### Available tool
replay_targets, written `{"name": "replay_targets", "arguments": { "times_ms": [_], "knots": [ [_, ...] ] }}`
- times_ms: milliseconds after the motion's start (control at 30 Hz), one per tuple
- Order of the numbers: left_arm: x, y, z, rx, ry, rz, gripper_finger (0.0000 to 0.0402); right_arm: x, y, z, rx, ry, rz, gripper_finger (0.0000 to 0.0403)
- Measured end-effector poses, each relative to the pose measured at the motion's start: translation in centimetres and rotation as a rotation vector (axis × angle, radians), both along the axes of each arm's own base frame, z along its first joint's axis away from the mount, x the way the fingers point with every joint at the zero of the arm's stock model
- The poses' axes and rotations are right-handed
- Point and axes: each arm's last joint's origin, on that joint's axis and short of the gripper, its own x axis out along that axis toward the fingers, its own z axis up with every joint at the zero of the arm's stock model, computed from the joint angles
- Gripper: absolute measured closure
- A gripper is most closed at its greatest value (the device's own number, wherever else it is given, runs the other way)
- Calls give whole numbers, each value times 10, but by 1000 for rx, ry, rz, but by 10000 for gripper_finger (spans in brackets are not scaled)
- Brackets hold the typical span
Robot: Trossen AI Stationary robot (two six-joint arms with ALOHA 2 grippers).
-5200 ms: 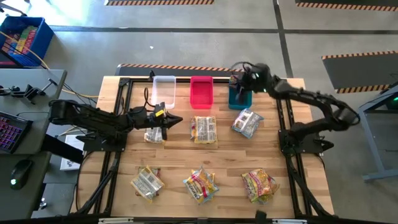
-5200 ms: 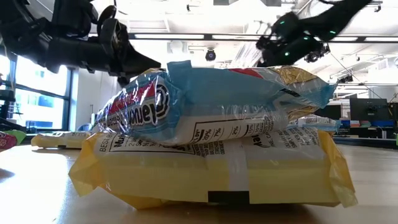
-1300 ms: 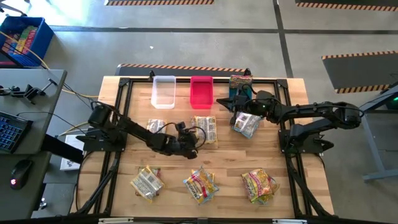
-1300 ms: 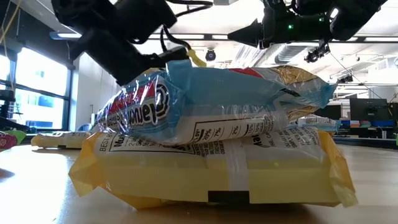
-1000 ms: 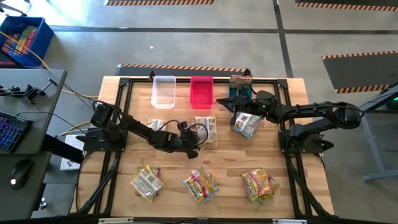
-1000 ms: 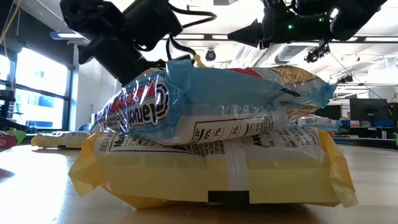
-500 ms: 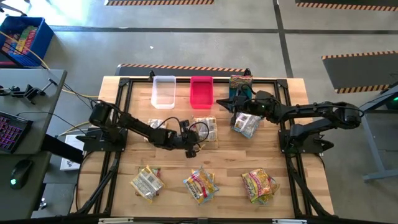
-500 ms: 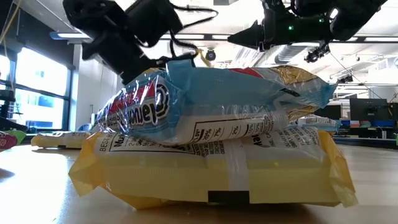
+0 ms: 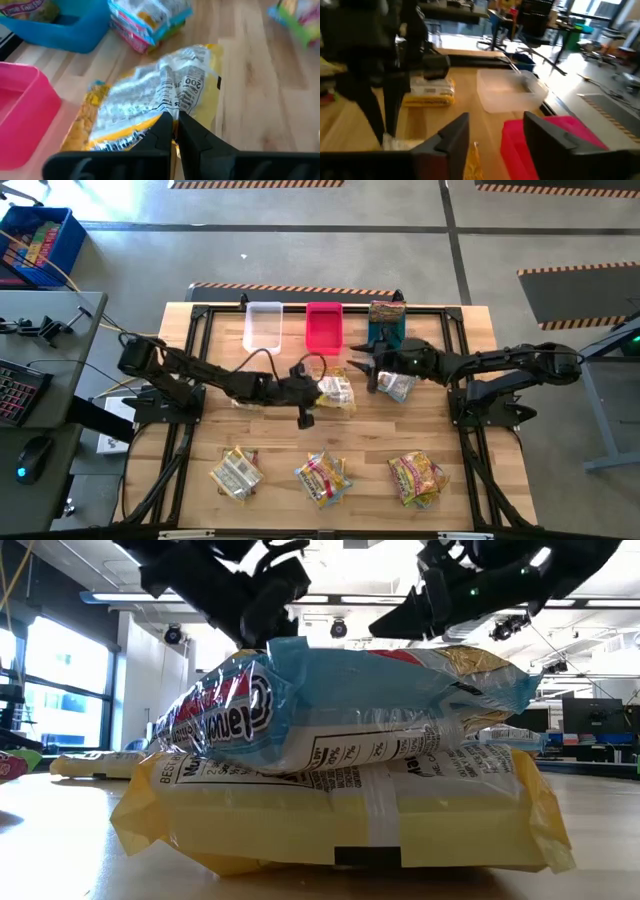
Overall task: Sort Maruchan noodles
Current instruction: Put the yellow noodle pack into the red bin
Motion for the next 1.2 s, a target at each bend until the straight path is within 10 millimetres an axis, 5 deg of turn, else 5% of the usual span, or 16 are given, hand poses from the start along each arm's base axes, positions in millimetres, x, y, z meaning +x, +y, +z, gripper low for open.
{"name": "replay_targets", "arguments": {
  "times_ms": [167,367,633,1200],
  "knots": [
    [-1,17,7,-65,-26,24,401,8,19,12,54,137,-45,169],
    [-1,36,9,-116,-47,47,401,20,41,28,160,270,22,159],
    [3,54,15,-182,-129,4,401,48,62,7,39,434,-94,159],
    [3,60,17,-204,-153,-2,401,85,46,-7,3,643,-196,160]
  ]
}}
